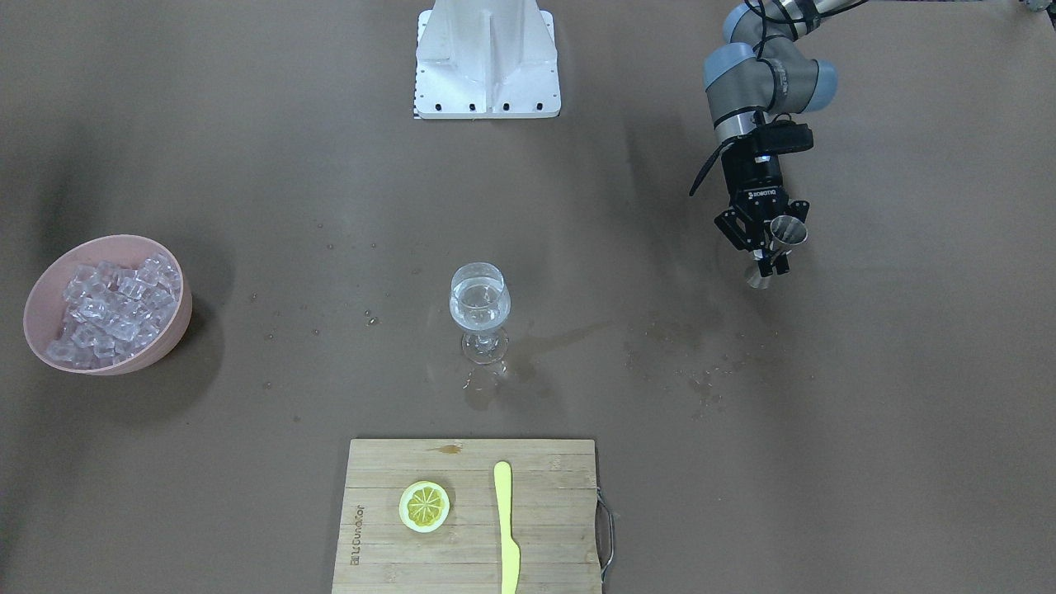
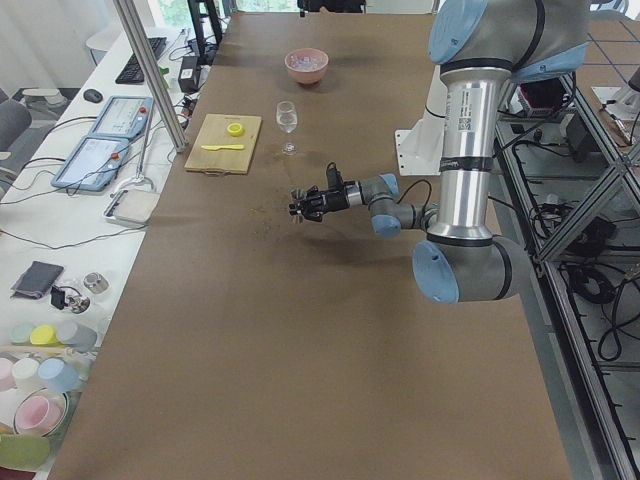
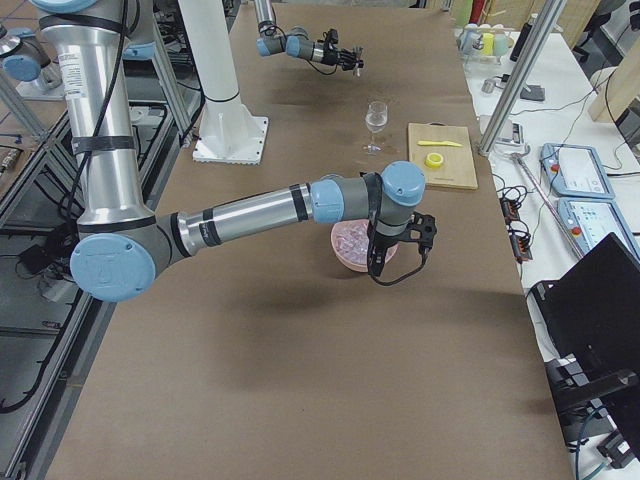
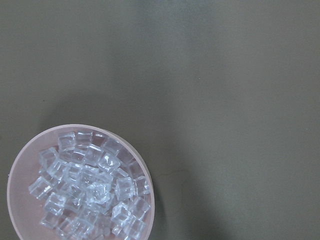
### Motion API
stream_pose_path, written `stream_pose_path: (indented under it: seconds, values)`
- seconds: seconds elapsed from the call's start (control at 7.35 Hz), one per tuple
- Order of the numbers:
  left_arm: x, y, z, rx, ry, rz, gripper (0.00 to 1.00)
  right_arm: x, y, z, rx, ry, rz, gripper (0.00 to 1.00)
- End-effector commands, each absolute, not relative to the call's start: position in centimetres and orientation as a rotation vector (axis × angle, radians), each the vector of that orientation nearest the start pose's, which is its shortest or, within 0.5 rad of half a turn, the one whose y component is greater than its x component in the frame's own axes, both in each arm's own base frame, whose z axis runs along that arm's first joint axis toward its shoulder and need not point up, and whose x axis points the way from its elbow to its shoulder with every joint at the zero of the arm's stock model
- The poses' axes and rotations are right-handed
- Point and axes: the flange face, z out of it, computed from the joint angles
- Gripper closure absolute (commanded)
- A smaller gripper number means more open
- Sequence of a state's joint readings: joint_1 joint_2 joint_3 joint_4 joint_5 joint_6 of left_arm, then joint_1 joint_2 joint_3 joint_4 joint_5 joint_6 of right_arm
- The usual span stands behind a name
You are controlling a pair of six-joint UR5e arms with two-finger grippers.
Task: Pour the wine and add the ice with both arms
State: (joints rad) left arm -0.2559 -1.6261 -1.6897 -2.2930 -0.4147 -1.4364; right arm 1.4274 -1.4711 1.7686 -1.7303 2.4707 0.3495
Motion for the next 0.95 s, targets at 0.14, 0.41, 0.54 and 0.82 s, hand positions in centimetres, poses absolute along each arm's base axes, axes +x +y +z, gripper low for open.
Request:
stream_pose_path:
  seconds: [0.14,0.41,0.54,0.82]
  values:
    - [45.6,-34.8,45.2,1.185,0.59,-0.591,1.0,-2.1,-52.7,51.7,-0.094,-0.902,0.127,0.0]
    - [46.1,-34.7,46.2,1.152,0.576,-0.544,1.0,-2.1,-52.7,51.7,-0.094,-0.902,0.127,0.0]
    - [46.2,-34.8,46.8,1.153,0.557,-0.525,1.0,-2.2,-52.7,51.7,-0.095,-0.902,0.127,0.0]
    - [46.2,-34.7,46.3,1.151,0.58,-0.541,1.0,-2.2,-52.7,51.7,-0.096,-0.902,0.129,0.0]
